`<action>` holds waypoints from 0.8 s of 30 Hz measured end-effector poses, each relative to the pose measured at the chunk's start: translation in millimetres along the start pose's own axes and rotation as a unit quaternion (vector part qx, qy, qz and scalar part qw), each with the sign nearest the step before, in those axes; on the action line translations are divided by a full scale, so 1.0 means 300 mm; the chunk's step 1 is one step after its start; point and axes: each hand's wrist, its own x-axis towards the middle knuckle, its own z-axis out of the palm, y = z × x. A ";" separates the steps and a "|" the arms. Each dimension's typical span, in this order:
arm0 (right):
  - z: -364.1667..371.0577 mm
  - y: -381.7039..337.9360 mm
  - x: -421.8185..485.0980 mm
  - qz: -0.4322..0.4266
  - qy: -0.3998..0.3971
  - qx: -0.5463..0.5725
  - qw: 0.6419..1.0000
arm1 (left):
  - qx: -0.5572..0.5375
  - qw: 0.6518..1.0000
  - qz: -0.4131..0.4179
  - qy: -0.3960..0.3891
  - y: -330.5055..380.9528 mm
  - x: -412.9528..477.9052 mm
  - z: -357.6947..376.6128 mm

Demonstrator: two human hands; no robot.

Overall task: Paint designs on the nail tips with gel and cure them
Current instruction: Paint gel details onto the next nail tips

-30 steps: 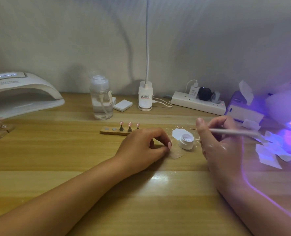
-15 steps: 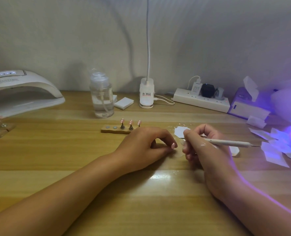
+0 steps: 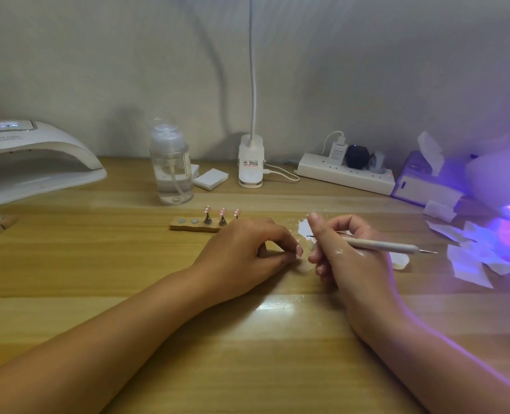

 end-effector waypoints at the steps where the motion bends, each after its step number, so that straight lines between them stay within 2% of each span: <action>1: 0.000 -0.002 -0.001 -0.004 -0.003 -0.003 1.000 | 0.000 1.000 -0.003 0.008 -0.001 -0.001 0.000; 7: -0.010 0.005 0.004 -0.051 -0.010 -0.006 0.999 | 0.024 1.000 -0.011 -0.007 0.003 0.002 -0.002; 12: -0.042 -0.002 0.033 -0.109 0.073 -0.014 0.991 | 0.020 1.000 -0.019 -0.008 0.005 0.000 -0.002; 14: -0.069 -0.001 0.060 -0.097 0.106 -0.066 0.987 | 0.018 1.000 -0.019 -0.005 0.004 0.000 -0.001; 18: -0.081 0.017 0.079 -0.037 0.105 -0.104 0.988 | 0.019 1.000 -0.020 -0.004 0.000 -0.002 -0.001; 24: -0.082 0.037 0.084 -0.045 0.075 -0.129 0.988 | 0.015 1.000 -0.015 -0.005 0.005 -0.003 -0.003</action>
